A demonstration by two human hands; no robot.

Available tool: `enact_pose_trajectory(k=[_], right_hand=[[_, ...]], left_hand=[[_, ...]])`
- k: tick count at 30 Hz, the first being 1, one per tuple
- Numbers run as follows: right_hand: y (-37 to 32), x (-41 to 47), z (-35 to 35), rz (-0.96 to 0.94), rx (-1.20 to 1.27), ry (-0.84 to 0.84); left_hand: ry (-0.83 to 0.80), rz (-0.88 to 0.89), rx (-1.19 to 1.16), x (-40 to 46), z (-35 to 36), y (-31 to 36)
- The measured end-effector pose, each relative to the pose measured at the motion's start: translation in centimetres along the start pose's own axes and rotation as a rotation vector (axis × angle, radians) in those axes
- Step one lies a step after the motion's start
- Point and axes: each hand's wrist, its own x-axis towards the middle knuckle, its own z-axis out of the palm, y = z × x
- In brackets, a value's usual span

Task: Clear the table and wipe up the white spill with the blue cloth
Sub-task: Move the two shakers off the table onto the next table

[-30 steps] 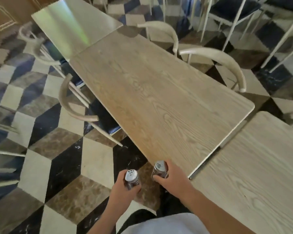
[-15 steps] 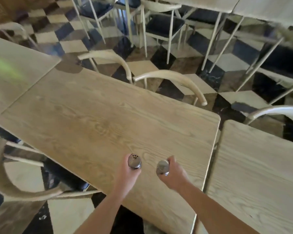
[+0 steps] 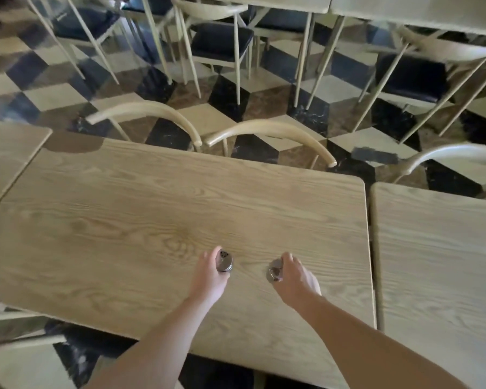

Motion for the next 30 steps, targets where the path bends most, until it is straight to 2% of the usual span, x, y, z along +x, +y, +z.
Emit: enact_pose_trajectory(k=[6, 12, 18, 20, 23, 26, 30], right_hand=[[-2.2, 0.7, 1.3, -0.028, -0.039, 0.025], [-3.3, 1.6, 2.1, 0.013, -0.023, 0.007], [-3.3, 1.8, 3.3, 0.066, 0.033, -0.019], [-3.1, 1.8, 3.7, 0.119, 0.137, -0.033], [-2.0, 0.9, 4.0, 0.253, 0.366, -0.038], [1.0, -1.6, 5.2, 0.382, 0.529, -0.094], [6.9, -7.7, 8.3, 0.616, 0.755, -0.179]], left_hand=[[-0.012, 0.069, 0.046, 2.3, -0.4, -0.9], [-0.086, 0.094, 0.094, 3.2, -0.4, -2.8], [-0.07, 0.118, 0.081, 3.6, -0.3, -3.5], [-0.107, 0.082, 0.052, 3.4, -0.3, -3.5], [-0.216, -0.091, 0.036, 2.9, -0.1, -4.4], [-0.245, -0.226, 0.075, 1.8, -0.1, -5.6], [-0.218, -0.197, 0.204, -1.4, -0.1, -7.4]])
